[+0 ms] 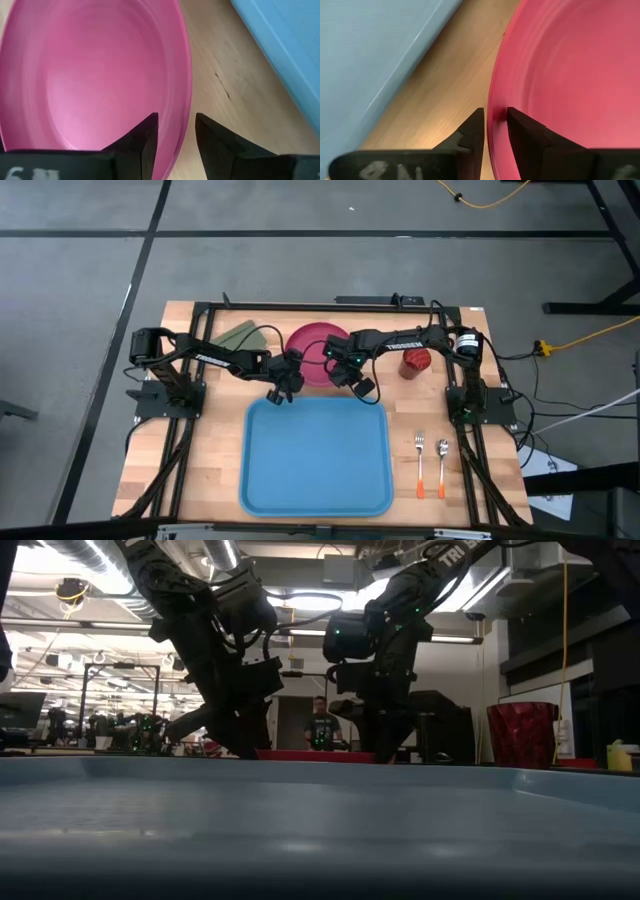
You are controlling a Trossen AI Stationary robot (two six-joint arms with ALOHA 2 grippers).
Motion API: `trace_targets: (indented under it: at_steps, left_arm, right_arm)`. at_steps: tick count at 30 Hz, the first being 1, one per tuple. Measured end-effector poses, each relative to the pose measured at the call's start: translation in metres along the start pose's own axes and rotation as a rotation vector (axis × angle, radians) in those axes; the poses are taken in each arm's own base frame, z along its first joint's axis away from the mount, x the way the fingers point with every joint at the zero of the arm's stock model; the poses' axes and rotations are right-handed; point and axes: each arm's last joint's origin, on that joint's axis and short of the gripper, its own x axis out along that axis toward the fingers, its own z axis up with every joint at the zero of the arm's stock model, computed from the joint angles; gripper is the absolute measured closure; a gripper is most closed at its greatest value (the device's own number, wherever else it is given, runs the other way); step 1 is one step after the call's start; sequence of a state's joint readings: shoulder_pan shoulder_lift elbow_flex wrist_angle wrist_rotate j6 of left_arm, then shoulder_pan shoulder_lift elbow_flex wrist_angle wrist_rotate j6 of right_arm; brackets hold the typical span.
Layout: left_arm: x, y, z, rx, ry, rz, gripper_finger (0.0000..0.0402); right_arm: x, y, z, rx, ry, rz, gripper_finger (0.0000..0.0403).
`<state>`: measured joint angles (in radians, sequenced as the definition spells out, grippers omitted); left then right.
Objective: Pick and place plate/cup/fork/spoon on tray
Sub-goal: Put the red plate on the center of the blue serving tray
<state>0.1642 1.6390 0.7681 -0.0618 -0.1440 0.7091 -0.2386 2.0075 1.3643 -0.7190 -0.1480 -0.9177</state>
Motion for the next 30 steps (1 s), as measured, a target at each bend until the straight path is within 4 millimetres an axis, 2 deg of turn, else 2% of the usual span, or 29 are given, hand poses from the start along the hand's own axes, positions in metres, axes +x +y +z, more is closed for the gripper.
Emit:
trace_targets:
  at_steps: [7,15,21,30]
  left_arm:
    - [0.0000,0.0000,0.0000,-0.001,0.000,0.000,0.0283]
    - [-0.0001,0.0002,0.0002,-0.001,-0.002,0.002,0.0320]
    - [-0.0003,0.0007,0.0008,0.001,-0.001,0.011,0.0391]
    - [-0.0032,0.0032,0.0013,0.017,0.035,0.067,0.0398]
  right_arm:
    - [0.0001,-0.0003,0.0002,0.000,-0.002,-0.003,0.0324]
    - [-0.0018,-0.0028,0.0007,-0.005,0.030,-0.052,0.0390]
    - [-0.0019,-0.0036,-0.0005,-0.005,0.069,-0.081,0.0395]
    - [-0.0043,-0.0025,0.0017,-0.016,0.139,-0.145,0.0397]
